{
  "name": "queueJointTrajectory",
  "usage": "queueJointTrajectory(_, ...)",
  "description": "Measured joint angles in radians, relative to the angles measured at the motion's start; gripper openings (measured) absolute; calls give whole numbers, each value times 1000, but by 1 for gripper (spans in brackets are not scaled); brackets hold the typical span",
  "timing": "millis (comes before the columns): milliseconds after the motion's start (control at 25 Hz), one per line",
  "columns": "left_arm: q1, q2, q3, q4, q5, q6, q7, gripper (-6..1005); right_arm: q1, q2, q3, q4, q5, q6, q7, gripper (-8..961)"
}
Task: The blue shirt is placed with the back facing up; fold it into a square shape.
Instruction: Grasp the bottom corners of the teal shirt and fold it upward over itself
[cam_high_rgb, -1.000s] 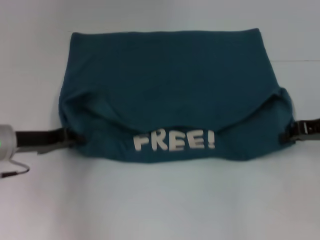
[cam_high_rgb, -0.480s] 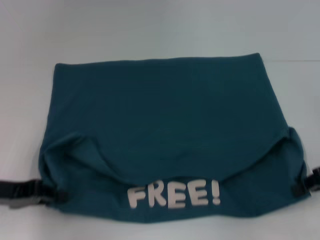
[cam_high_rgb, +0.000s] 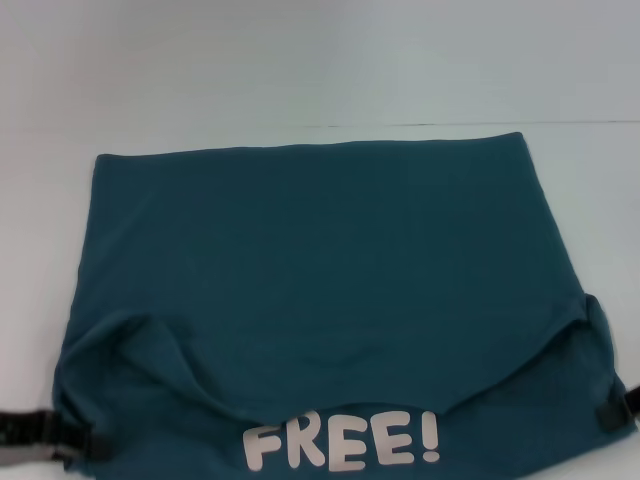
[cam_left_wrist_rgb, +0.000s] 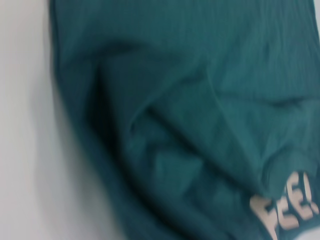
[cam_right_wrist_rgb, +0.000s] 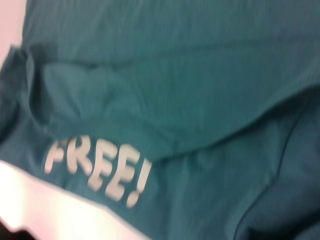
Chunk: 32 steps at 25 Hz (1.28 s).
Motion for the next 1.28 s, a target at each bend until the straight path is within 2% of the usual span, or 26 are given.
queueJointTrajectory(120, -27, 8, -27, -5, -3, -29, 1, 63, 12, -2, 69, -3, 14, 23, -16, 73)
queueJointTrajectory(280, -92, 35, -104, -64, -3, -77, -9, 63, 31, -16, 161, -4, 81, 75, -24, 78)
queueJointTrajectory(360, -136, 52, -137, -103, -4, -118, -22, 62, 35, -23, 187, -3, 133, 137, -14, 80)
queueJointTrajectory(520, -198, 70, -136, -146, -3, -206, -64, 62, 58, -23, 192, 2, 183, 282, 13, 85)
queueJointTrajectory(720, -271, 80, -134, -171, 4, -315, -112, 62, 106, -5, 180, 6, 180, 414, 16, 91)
queueJointTrajectory(880, -315, 81, -113, -179, 5, -416, -144, 62, 140, 18, 173, 9, 185, 540, 18, 96)
queueJointTrajectory(1120, -363, 78, -7, -228, 6, -606, -201, 61, 191, 55, 106, 19, 185, 733, 16, 103)
queueJointTrajectory(1280, -387, 66, 68, -251, 6, -730, -227, 61, 224, 67, 27, 69, 183, 876, 17, 107)
